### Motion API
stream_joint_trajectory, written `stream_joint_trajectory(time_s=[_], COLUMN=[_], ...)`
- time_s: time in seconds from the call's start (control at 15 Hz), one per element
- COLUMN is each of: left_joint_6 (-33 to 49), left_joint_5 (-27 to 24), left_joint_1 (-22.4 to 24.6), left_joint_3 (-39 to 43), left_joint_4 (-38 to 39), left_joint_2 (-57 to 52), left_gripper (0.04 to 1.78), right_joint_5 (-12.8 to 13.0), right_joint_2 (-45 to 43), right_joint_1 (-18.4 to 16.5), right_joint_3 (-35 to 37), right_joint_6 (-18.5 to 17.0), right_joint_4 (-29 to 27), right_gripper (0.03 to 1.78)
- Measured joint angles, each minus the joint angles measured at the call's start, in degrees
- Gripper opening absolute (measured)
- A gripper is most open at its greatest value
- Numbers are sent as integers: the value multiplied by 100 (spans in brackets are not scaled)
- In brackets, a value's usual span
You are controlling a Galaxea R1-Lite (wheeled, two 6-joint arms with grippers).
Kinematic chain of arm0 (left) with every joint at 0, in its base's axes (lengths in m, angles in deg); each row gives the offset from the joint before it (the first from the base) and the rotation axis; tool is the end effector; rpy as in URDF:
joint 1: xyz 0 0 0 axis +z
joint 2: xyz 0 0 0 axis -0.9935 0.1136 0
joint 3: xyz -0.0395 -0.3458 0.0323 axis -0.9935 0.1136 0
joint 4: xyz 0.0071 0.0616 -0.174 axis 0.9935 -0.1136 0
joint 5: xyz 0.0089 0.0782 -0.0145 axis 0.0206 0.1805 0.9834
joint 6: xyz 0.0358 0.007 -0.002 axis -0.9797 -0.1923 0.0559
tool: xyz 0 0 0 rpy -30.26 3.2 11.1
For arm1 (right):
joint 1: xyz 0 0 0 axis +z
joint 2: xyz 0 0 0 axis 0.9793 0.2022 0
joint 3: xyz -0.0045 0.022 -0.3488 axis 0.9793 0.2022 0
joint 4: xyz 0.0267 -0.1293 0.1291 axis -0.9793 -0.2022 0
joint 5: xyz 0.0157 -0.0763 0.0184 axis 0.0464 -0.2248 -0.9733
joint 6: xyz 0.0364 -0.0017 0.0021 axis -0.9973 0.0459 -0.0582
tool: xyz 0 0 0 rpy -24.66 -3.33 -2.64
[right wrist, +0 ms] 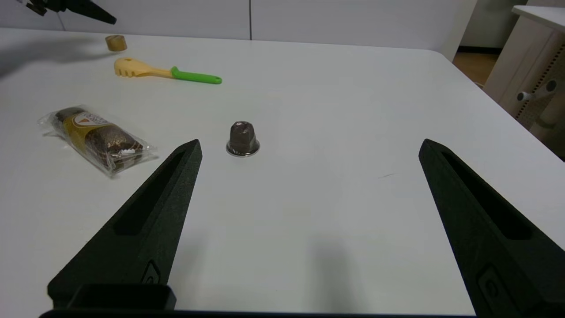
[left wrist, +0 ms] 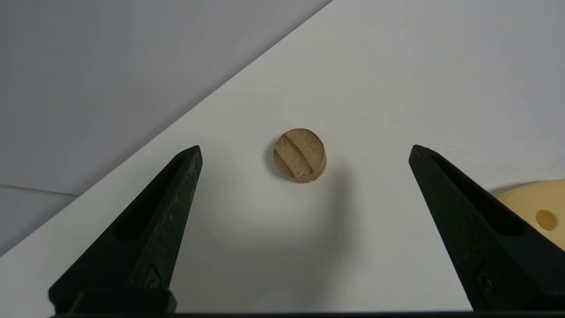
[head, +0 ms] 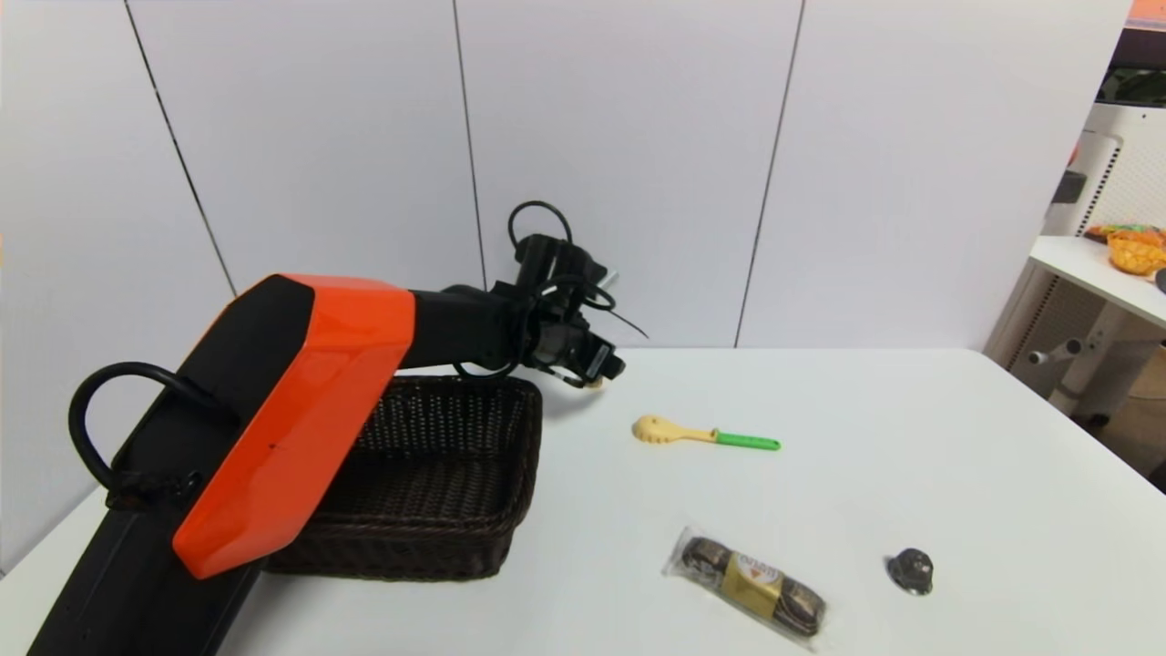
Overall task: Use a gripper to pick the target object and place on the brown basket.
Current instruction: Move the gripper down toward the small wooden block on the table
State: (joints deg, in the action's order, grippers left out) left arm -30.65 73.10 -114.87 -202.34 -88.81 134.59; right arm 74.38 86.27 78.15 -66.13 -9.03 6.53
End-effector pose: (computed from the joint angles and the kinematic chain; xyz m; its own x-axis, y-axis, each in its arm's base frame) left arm 0.4708 -0.2867 0.1558 0.7366 -0.4290 -0.5229 0.5801 0.7982 0.1623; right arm -0.0646 0.0008 0.0748 0.9999 0.0132 -0.0060 -0.0135 0.9987 -0.0484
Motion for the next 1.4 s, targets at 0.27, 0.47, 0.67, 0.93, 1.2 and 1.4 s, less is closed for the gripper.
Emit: stream_joint_trajectory(time_s=[0.27,0.47,0.67,0.93,1.2,1.4], left_joint_6=[77,77,77,105,102,102], left_joint_5=[0,0,-7,-2,-7,-7], left_joint_1=[2,50,88,135,182,177], left_joint_3=[-5,-5,-5,-5,-7,-7], left_joint_4=[59,267,278,322,352,352], left_joint_2=[154,262,339,424,496,553], left_gripper=[169,169,169,169,169,169], right_joint_5=[0,0,0,1,1,1], right_joint_2=[0,0,0,0,0,0], right_joint_1=[0,0,0,0,0,0], right_joint_3=[0,0,0,0,0,-2], right_joint_6=[0,-2,0,0,-2,0], right_joint_4=[0,4,0,-2,0,0], right_gripper=[170,170,170,170,170,170])
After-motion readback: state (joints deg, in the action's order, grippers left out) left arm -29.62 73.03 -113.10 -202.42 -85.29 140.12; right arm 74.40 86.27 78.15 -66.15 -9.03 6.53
